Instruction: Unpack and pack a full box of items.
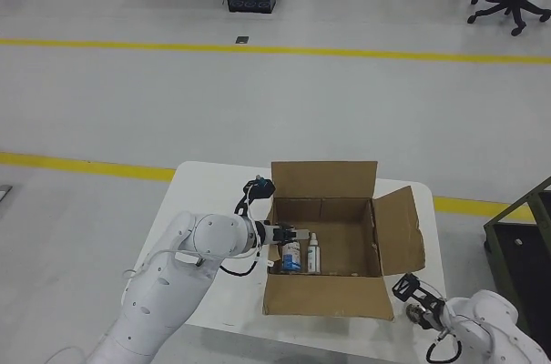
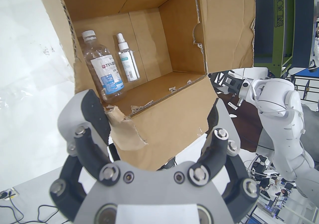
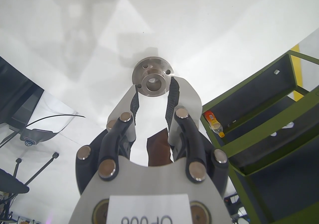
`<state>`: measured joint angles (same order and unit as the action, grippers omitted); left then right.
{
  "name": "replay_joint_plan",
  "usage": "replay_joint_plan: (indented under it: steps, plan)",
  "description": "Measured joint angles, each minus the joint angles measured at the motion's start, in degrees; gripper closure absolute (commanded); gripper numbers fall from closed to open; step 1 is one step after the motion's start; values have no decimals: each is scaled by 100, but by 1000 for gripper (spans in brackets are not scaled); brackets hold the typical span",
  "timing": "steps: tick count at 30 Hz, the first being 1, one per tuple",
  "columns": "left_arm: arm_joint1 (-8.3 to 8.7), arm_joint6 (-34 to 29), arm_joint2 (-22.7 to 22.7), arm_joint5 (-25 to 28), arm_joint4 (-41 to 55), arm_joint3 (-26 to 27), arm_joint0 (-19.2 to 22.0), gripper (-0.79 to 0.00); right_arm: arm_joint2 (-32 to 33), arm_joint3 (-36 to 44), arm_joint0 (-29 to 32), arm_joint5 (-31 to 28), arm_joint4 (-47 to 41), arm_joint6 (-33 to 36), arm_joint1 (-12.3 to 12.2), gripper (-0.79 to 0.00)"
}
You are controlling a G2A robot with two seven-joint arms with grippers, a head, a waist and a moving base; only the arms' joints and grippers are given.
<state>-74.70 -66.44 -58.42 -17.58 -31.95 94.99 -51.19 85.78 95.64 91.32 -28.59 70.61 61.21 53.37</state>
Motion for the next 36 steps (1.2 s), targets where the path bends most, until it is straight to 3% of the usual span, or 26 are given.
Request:
replay_joint_plan:
  steps: [19,36]
  plan:
    - [0,0,0,0,0,0,0,-785,-268,-273,-154,128,33,-27,15,-296]
    - [0,0,0,0,0,0,0,-785,-81,-92,25,186,5,-119,-26,-296]
